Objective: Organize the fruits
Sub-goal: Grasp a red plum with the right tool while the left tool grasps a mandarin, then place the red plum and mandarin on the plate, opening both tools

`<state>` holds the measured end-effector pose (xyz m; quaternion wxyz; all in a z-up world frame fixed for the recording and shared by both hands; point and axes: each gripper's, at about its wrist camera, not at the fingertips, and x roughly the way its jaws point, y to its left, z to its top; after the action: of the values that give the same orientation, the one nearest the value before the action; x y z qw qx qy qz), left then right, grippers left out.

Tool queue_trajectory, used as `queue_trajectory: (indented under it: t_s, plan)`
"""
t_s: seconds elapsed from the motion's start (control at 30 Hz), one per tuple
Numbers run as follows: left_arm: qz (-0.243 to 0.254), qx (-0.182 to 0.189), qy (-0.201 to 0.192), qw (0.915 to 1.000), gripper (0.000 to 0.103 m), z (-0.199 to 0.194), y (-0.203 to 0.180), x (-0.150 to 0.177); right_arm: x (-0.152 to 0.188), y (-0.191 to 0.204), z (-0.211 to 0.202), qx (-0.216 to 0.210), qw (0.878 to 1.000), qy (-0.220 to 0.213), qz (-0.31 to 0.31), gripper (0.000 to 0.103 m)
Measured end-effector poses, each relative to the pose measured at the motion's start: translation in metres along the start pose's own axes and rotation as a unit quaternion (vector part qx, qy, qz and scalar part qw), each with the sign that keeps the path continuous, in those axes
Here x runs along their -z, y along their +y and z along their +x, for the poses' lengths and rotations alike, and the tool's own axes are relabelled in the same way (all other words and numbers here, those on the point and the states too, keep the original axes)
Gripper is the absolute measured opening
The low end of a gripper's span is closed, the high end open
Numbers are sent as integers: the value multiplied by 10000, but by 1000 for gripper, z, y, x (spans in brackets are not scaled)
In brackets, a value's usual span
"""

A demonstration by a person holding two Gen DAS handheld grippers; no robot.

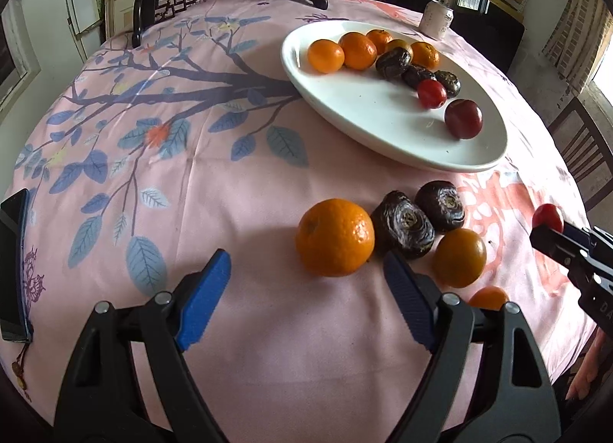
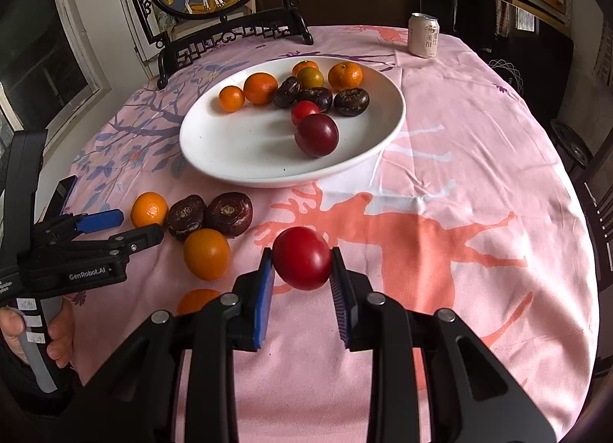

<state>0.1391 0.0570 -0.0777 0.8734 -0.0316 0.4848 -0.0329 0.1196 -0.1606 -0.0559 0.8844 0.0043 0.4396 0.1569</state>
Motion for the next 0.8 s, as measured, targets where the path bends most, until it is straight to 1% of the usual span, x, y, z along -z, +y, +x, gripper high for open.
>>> queue_trajectory:
  t_s: [0.07, 0.2, 0.23, 0.27, 0.3, 0.33, 0.37, 0.4, 0.5, 0.67, 0.8]
  plan:
    - [11, 2, -19, 10000, 77, 1, -1, -1, 2, 0, 2, -4, 10000, 38, -2, 29]
    - [-20, 63, 25, 10000, 69, 4, -1, -3, 4, 1, 1, -37, 10000, 48, 7, 29]
    - [-45, 106, 36, 9999, 66, 4, -1, -4, 4, 1, 1, -37, 10000, 45, -2, 29]
    - [-66, 154, 40, 9999, 61, 4, -1, -5, 4, 2, 1, -43, 10000, 43, -7, 29]
    - [-73, 222, 37, 9997, 58, 5, -1, -6, 4, 2, 1, -48, 10000, 43, -11, 29]
    - [-76, 290, 36, 9995, 52, 6, -1, -7, 4, 3, 1, -50, 10000, 45, -16, 29]
    - [-77, 376, 36, 9993, 44, 6, -2, -8, 3, 3, 1, -47, 10000, 49, -18, 29]
    - [-65, 444, 41, 9990, 41, 6, -4, -8, 3, 4, 2, -48, 10000, 54, -13, 29]
    - [6, 344, 6, 9994, 40, 4, -8, -8, 3, 4, 1, -52, 10000, 46, -13, 29]
    - [-26, 388, -101, 9992, 40, -10, -8, -3, 3, 9, -2, -82, 10000, 7, -56, 29]
    - [-38, 508, -232, 9984, 40, -29, -8, 3, 4, 14, -6, -126, 9999, -18, -100, 29]
